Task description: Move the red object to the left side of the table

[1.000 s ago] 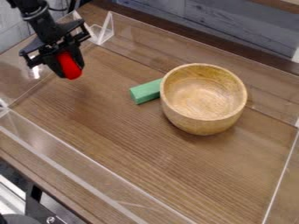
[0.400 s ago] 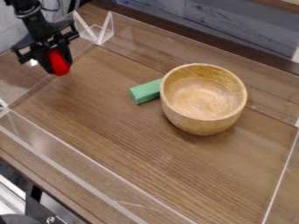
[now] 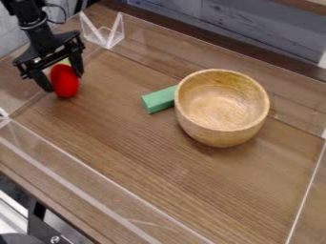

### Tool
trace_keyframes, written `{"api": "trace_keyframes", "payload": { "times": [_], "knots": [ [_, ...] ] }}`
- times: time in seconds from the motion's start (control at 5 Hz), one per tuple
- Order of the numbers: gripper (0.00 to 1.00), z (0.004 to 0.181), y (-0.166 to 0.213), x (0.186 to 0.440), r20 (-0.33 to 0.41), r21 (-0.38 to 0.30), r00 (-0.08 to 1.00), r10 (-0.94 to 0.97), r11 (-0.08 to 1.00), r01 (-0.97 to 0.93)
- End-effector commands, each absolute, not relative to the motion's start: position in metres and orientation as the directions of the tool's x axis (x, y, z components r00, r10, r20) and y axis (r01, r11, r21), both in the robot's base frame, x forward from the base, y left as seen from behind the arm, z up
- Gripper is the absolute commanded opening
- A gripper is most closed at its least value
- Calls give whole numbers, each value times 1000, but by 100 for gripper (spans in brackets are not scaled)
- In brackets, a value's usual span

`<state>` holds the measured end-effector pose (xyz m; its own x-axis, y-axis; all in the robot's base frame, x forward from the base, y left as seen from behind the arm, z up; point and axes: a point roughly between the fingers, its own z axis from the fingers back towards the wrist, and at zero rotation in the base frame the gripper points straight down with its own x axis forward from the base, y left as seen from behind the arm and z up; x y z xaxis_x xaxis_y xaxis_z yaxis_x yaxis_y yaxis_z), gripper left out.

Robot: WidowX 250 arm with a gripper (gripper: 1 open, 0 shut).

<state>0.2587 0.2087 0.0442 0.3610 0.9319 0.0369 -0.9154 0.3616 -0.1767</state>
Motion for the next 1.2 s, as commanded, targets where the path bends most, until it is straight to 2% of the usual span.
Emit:
{"api": "trace_keyframes", "payload": {
  "times": [0.0, 0.4, 1.0],
  "knots": [
    [100, 64, 211, 263, 74, -198, 328, 942, 336, -921],
    [100, 79, 215, 274, 75, -212, 221, 973, 232, -949],
    [100, 73, 212, 290, 82, -217, 329, 941, 339, -916]
  ]
}}
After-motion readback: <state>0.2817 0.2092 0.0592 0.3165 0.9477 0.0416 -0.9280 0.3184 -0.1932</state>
